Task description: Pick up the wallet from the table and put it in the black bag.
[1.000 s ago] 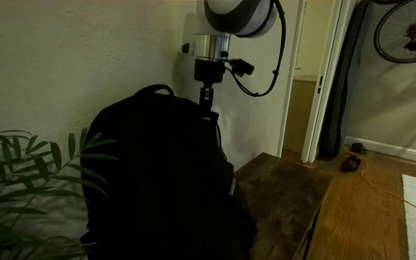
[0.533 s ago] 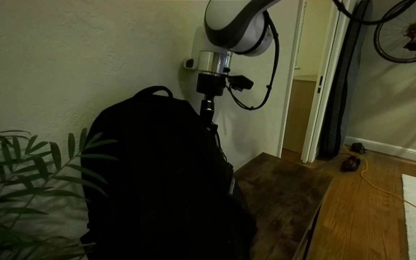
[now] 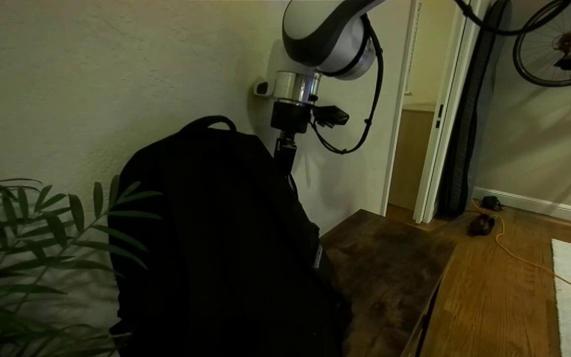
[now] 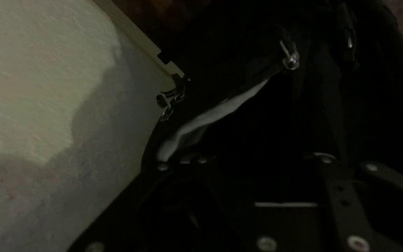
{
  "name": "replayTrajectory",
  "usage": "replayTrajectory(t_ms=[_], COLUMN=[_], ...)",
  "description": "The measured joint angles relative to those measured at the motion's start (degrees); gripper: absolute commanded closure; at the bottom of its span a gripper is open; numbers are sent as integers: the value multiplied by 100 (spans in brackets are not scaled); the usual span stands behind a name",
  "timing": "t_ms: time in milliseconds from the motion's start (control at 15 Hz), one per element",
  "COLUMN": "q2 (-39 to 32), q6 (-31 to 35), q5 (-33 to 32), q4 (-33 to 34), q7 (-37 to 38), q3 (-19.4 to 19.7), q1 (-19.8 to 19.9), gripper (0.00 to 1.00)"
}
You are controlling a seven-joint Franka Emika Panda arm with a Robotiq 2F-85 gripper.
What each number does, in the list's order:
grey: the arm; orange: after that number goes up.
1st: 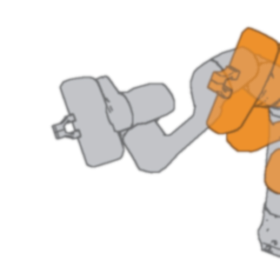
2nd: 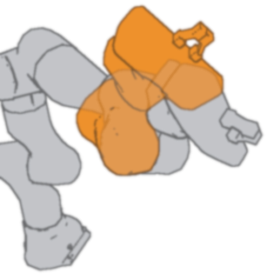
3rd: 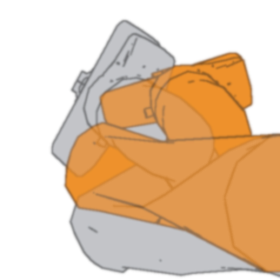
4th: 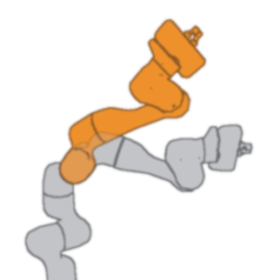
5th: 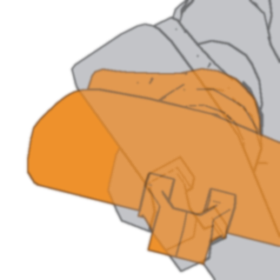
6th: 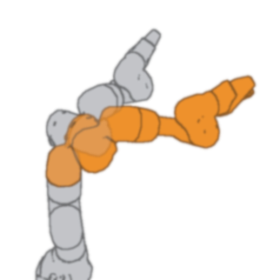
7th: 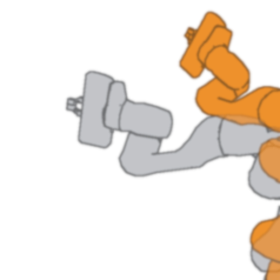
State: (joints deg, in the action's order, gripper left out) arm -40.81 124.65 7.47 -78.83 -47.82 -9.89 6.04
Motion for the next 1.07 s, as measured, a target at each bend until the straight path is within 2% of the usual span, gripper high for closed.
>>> replayTrajectory(t_ms=[67, 200, 533, 1067], q2=[5, 40, 405, 1479], q6=[3, 48, 320, 589], q5=[30, 84, 114, 152], q4=[-6, -54, -496, -1478], q7=[6, 87, 814, 2093], q3=[2, 24, 93, 179], q1=[2, 7, 7, -15], gripper=[9, 0, 0, 0])
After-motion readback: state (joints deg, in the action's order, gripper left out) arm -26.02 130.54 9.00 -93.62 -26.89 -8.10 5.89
